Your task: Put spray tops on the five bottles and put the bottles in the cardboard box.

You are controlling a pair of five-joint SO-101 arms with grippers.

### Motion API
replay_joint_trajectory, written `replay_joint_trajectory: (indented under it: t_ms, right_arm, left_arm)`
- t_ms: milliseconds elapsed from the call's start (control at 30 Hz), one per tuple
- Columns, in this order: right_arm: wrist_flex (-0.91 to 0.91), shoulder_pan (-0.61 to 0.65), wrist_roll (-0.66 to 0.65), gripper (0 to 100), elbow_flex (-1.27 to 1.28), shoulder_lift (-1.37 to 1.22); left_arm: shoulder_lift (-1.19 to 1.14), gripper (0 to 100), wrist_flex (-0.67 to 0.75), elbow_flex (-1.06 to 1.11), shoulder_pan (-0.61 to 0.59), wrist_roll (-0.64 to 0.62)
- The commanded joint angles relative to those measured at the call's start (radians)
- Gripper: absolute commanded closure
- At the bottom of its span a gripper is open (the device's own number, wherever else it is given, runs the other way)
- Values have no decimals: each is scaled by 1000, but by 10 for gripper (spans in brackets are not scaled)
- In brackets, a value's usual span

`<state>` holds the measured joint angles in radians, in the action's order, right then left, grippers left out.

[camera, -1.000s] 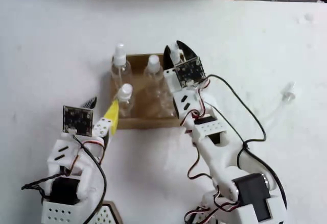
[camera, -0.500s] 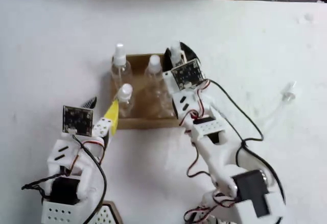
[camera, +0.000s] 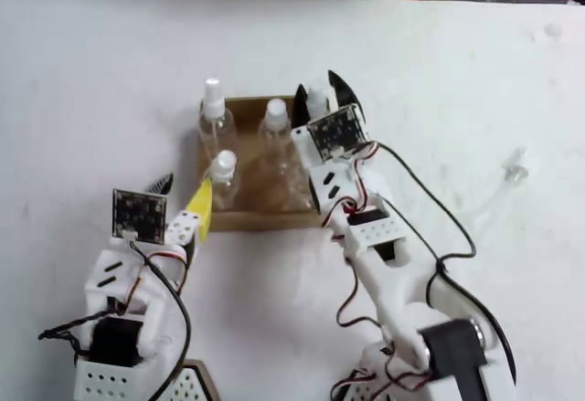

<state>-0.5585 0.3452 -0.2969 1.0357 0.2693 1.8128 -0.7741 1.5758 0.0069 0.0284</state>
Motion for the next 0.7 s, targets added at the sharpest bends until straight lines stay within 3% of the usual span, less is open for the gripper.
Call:
replay_joint_trajectory:
  t_ms: [0,267,667]
  right_arm:
    - [153,21,-6,854,-68,108]
    - [401,13,-6,857,-192,249]
    - [840,-18,-6,858,-186,645]
  left_arm:
    - [7,823,3,-54,16,11]
    - [7,823,3,-54,16,11]
    - [7,823,2,-60,4,9]
